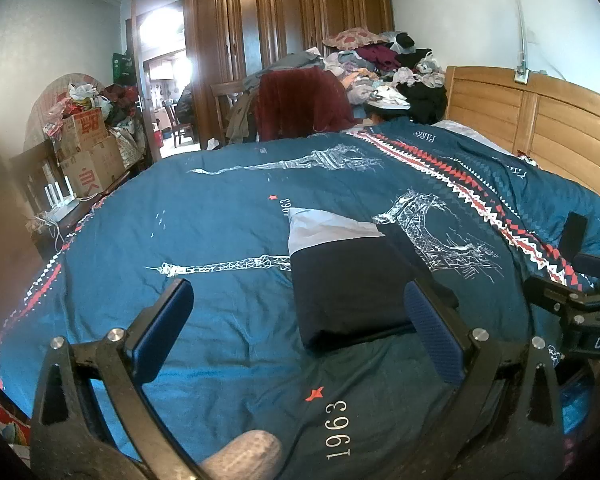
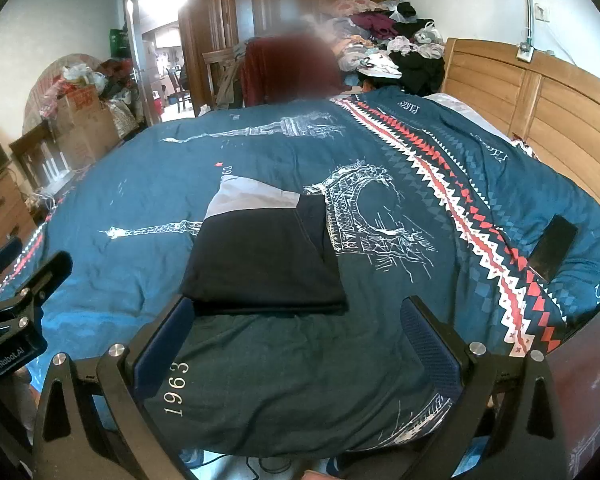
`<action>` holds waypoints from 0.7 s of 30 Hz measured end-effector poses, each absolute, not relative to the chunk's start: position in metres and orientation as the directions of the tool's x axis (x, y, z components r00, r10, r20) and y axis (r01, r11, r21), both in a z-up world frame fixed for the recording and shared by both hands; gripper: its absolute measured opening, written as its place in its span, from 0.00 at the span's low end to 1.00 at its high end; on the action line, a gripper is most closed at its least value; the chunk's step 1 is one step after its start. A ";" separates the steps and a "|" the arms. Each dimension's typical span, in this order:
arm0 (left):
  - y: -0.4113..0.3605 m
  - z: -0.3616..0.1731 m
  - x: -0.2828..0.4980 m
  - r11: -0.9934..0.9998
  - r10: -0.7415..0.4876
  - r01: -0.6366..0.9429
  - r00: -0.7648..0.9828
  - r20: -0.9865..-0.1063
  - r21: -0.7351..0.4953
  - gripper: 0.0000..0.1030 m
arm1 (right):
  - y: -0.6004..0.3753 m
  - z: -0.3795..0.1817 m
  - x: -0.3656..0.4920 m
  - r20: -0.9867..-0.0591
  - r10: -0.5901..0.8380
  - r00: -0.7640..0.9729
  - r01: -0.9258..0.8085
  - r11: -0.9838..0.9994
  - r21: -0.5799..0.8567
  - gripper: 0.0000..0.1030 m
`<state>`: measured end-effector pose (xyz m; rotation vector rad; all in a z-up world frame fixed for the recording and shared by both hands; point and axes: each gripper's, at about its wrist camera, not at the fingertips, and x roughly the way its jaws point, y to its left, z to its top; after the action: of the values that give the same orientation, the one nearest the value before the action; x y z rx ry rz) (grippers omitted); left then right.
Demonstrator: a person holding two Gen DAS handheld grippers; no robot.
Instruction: Fold large clothes
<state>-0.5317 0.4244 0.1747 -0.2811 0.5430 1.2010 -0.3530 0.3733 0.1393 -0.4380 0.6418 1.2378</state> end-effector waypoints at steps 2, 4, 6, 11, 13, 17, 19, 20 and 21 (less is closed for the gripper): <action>0.423 0.174 -0.533 0.348 0.804 -0.935 0.255 -0.537 0.077 1.00 | 0.373 0.139 -0.353 -0.662 0.725 0.191 -0.959 0.282 0.033 1.00; 0.423 0.174 -0.533 0.348 0.804 -0.934 0.256 -0.537 0.076 1.00 | 0.373 0.139 -0.353 -0.664 0.724 0.187 -0.959 0.281 0.037 1.00; 0.424 0.174 -0.533 0.349 0.804 -0.934 0.257 -0.536 0.076 1.00 | 0.373 0.139 -0.355 -0.665 0.724 0.184 -0.959 0.281 0.040 1.00; 0.423 0.172 -0.532 0.353 0.808 -0.932 0.259 -0.529 0.082 1.00 | 0.371 0.136 -0.363 -0.661 0.728 0.181 -0.960 0.278 0.042 1.00; 0.423 0.172 -0.530 0.355 0.810 -0.931 0.261 -0.525 0.085 1.00 | 0.372 0.136 -0.363 -0.661 0.730 0.173 -0.961 0.273 0.050 1.00; 0.424 0.169 -0.531 0.357 0.809 -0.931 0.265 -0.524 0.081 1.00 | 0.377 0.140 -0.360 -0.667 0.730 0.148 -0.962 0.264 0.076 1.00; 0.425 0.169 -0.530 0.356 0.809 -0.931 0.265 -0.524 0.078 1.00 | 0.380 0.141 -0.362 -0.669 0.730 0.142 -0.963 0.259 0.078 1.00; 0.424 0.168 -0.530 0.355 0.809 -0.932 0.265 -0.524 0.078 1.00 | 0.381 0.141 -0.362 -0.670 0.728 0.144 -0.963 0.259 0.076 1.00; 0.424 0.168 -0.530 0.354 0.810 -0.932 0.265 -0.524 0.077 1.00 | 0.382 0.141 -0.363 -0.670 0.727 0.147 -0.963 0.260 0.071 1.00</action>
<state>-0.5301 0.4240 0.1680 -0.2682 0.5296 1.1956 -0.3631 0.3821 0.1414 -0.4233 0.6731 1.2690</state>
